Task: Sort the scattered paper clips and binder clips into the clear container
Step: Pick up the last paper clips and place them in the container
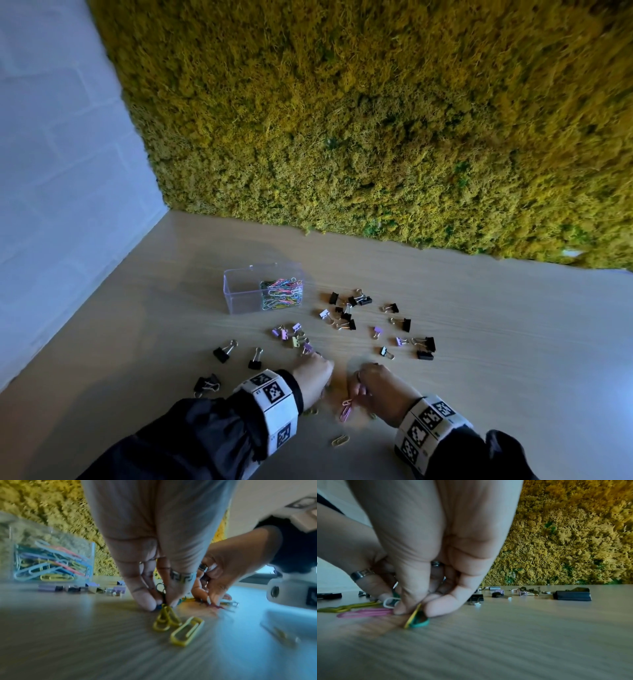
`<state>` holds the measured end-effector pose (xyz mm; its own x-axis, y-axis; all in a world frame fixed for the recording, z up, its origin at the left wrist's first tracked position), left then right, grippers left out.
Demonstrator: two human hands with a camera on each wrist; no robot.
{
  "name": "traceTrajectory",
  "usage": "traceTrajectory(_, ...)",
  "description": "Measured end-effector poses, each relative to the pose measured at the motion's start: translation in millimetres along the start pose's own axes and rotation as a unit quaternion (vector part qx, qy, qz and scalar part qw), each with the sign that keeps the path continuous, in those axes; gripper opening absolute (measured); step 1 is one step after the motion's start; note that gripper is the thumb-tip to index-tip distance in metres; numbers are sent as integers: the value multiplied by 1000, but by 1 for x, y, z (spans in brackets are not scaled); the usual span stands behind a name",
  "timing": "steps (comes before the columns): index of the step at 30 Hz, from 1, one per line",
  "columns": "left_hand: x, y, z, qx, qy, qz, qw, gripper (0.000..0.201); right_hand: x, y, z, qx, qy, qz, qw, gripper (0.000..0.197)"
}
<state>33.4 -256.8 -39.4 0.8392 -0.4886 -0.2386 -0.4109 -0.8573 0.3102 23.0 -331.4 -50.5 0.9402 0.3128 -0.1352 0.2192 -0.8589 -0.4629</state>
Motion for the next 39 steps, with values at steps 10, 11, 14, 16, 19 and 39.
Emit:
traceTrajectory(10, -1, -33, -30, -162, 58, -15, 985, 27, 34, -13, -73, 63, 129, 38, 989, 40)
traceTrajectory(11, 3, -47, -48, -175, 96, -27, 979, 36, 45, -22, -90, 69, 172, 32, 982, 38)
traceTrajectory(14, 19, -100, -110, -268, 228, -103, 930, 37, 84, -52, -121, 103, 257, 12, 961, 10)
traceTrajectory(16, 25, -123, -148, -269, 314, -113, 903, 39, 112, -69, -129, 118, 291, -3, 950, 6)
traceTrajectory(19, 36, -129, -168, -234, 322, -115, 910, 26, 142, -79, -129, 132, 325, 4, 936, 9)
traceTrajectory(39, -23, -37, 1, -20, -71, 19, 997, 72, -8, 20, -7, 2, -70, 73, 995, 90)
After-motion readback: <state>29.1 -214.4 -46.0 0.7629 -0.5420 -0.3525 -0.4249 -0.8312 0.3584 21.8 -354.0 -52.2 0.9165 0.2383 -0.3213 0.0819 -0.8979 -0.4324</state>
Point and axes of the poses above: each hand's wrist, its own x-axis towards the middle knuckle, its own z-axis out of the palm, y = z × x, the point moved 9 cm from there along x, towards the middle knuckle, and after that the axes turned 13 degrees about y, right-handed, at the moved point
